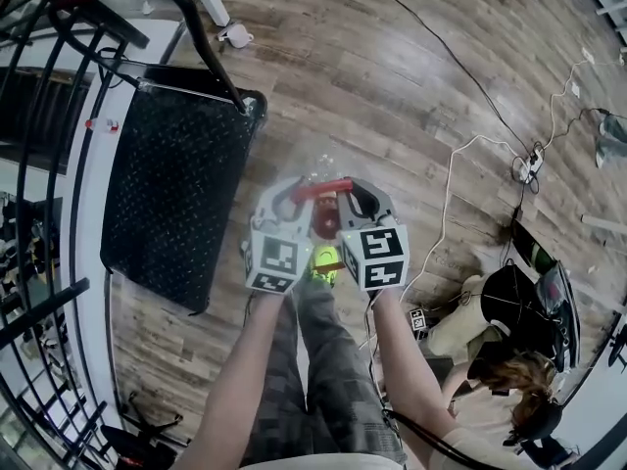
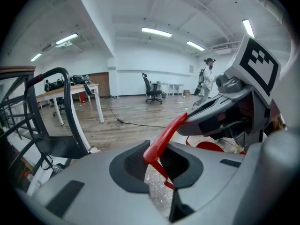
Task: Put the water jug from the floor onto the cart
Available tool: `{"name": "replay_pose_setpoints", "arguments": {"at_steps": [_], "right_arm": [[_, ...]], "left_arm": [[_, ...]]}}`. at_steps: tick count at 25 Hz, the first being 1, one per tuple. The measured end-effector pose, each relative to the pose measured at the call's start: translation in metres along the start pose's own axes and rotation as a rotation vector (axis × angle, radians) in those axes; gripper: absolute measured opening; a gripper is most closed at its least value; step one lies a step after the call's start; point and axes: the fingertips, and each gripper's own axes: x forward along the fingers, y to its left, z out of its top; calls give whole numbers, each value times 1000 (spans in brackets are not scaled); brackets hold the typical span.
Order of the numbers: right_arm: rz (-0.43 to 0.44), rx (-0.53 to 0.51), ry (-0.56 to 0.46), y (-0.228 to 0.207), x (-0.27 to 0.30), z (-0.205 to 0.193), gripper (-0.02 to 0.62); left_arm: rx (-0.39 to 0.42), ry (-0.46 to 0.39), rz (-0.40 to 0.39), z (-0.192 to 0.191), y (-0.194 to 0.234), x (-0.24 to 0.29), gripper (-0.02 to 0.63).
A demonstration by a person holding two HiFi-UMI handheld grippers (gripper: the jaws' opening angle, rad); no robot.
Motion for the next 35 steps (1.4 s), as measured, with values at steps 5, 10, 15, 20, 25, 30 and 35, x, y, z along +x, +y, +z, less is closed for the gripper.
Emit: {"name": "replay_pose_setpoints", "arguments": {"at_steps": [5, 10, 15, 20, 25, 30, 35], "right_arm": [[3, 3, -6, 22, -13, 21, 37], [5, 3, -9, 35, -31, 47, 35], [8, -2, -22, 47, -58, 80, 35], [19, -19, -28, 59, -77, 114, 37], [27, -29, -43, 70, -94, 149, 37], [29, -27, -53, 80, -118, 172, 35], [38, -42, -43, 90, -130, 186, 35]], "left_arm": [[8, -5, -4, 16, 11, -26, 66], [16, -7, -15, 39, 16, -48, 66], [18, -22, -8, 75, 18, -76, 66], [22, -30, -4, 106, 27, -99, 66], [22, -40, 7, 139, 37, -120, 66], [21, -52, 10, 165, 36, -144, 66], [10, -58, -2, 177, 38, -159, 66]]}}
